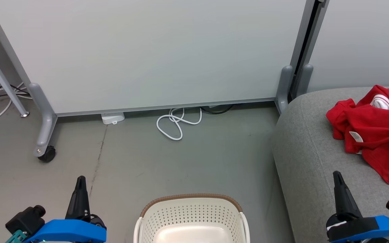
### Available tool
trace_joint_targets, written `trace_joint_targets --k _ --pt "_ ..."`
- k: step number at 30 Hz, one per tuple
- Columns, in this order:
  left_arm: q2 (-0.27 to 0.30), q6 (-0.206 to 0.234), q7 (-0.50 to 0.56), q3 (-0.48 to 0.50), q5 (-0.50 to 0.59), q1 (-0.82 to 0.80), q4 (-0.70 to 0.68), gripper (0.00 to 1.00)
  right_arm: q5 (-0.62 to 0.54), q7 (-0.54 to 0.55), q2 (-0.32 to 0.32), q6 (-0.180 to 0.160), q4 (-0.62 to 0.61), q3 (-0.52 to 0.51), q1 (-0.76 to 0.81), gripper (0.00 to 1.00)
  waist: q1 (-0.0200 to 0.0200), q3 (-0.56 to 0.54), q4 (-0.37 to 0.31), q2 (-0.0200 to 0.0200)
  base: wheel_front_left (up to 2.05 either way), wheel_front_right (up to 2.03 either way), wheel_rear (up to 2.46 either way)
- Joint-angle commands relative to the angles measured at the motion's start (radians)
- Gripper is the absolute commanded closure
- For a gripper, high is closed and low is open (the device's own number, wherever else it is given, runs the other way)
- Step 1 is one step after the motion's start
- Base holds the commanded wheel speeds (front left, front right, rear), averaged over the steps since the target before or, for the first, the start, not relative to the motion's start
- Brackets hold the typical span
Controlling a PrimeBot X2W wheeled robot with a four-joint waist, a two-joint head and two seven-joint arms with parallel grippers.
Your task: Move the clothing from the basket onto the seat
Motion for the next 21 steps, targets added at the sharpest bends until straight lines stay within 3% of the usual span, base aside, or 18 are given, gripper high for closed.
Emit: trace_joint_targets --k 1,21 --pt "0.002 -0.002 0.005 0.009 -0.028 -0.037 -0.015 1.00 0.032 0.008 -0.004 0.000 -0.009 -0.003 -0.032 1.00 -0.0001 0.000 -0.001 -0.0001 0.00 0.00 0.00" --pt "-0.010 -0.012 0.072 0.045 -0.289 -0.060 -0.016 1.00 0.295 0.076 -0.005 0.000 0.003 -0.016 -0.058 1.00 -0.0001 0.009 -0.014 -0.0001 0.00 0.00 0.00"
